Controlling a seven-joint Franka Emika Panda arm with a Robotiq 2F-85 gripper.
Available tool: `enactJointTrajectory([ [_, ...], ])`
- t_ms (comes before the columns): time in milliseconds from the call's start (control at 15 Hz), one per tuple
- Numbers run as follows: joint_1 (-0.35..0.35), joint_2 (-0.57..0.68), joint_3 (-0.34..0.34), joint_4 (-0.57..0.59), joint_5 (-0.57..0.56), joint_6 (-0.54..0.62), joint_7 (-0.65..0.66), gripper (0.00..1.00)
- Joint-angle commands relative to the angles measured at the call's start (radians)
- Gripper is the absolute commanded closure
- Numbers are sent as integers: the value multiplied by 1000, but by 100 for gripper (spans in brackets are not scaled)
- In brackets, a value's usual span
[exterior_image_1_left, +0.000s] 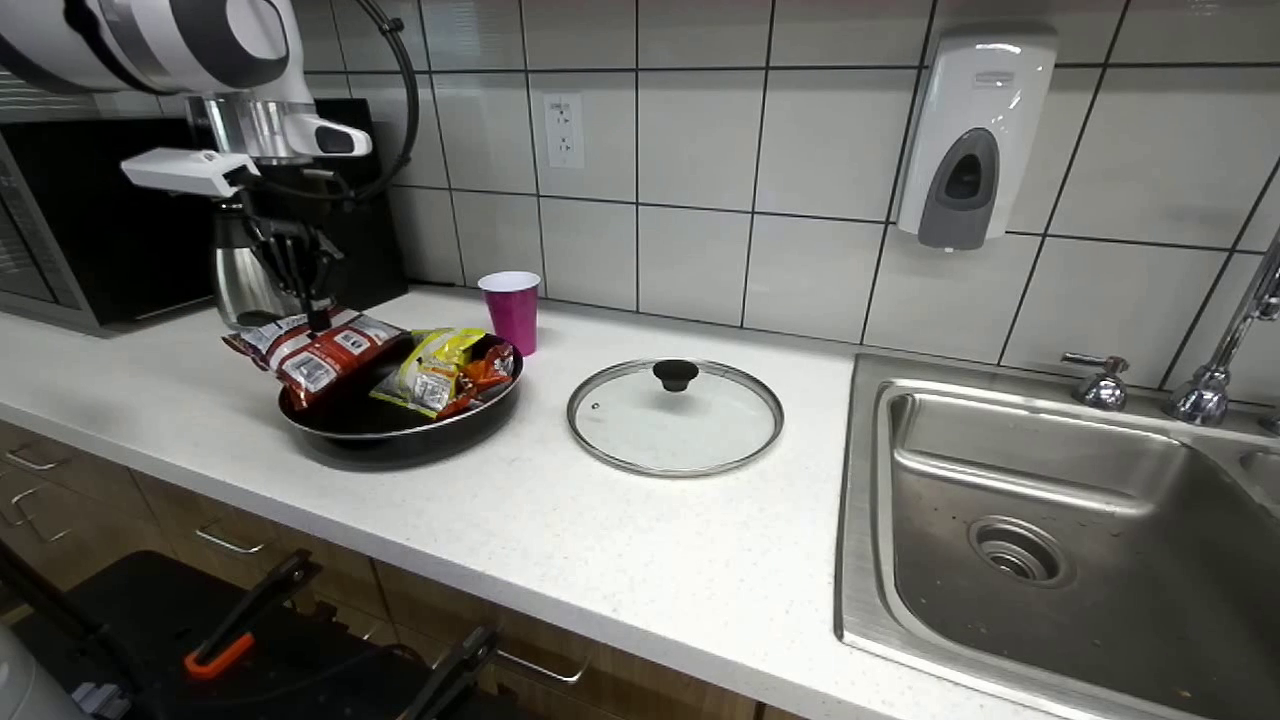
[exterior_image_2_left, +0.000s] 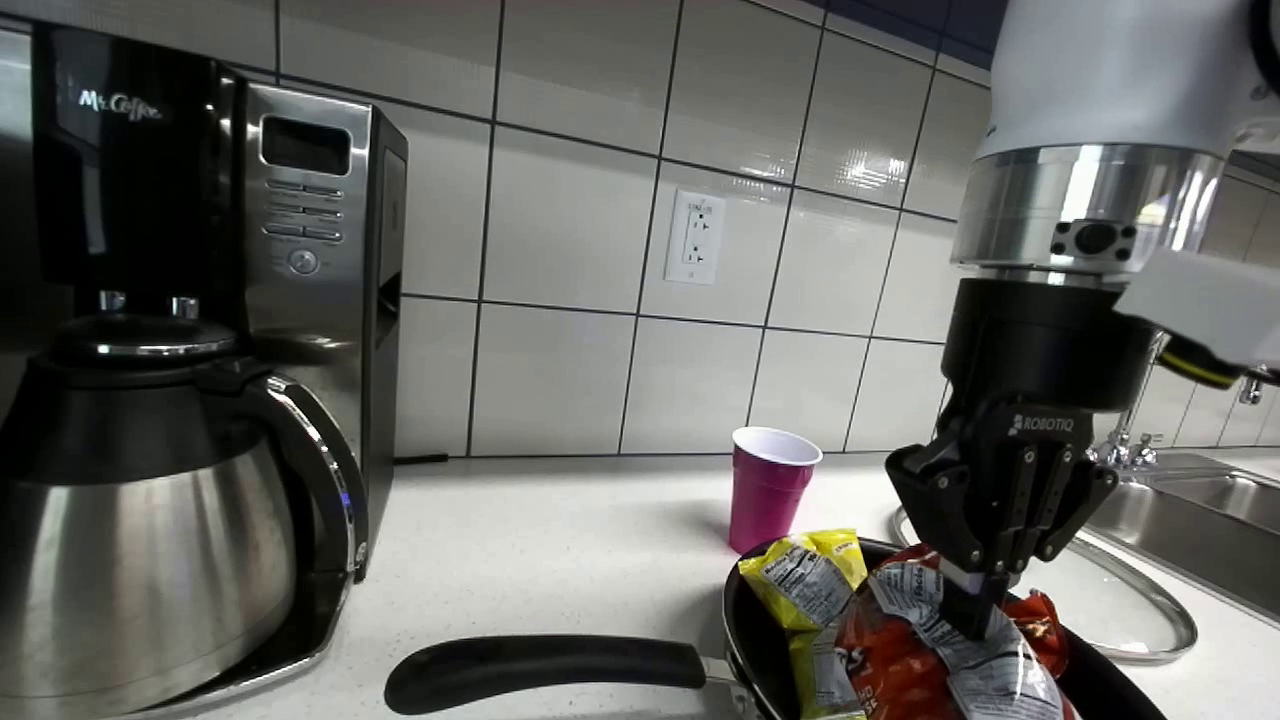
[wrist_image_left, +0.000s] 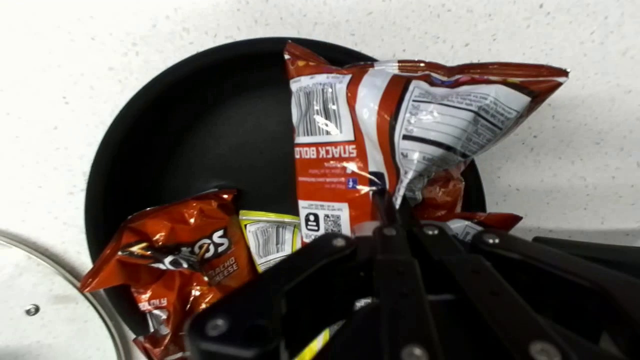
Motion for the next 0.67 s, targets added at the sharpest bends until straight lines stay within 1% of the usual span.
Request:
enactJointTrajectory([
  [0,-25,-16,1,0,-58,-34,64,100],
  [333,-34,-10,-4,-19,-60,-31,100,100],
  [600,-44,1,-14,-41,-78,-2,152,100],
])
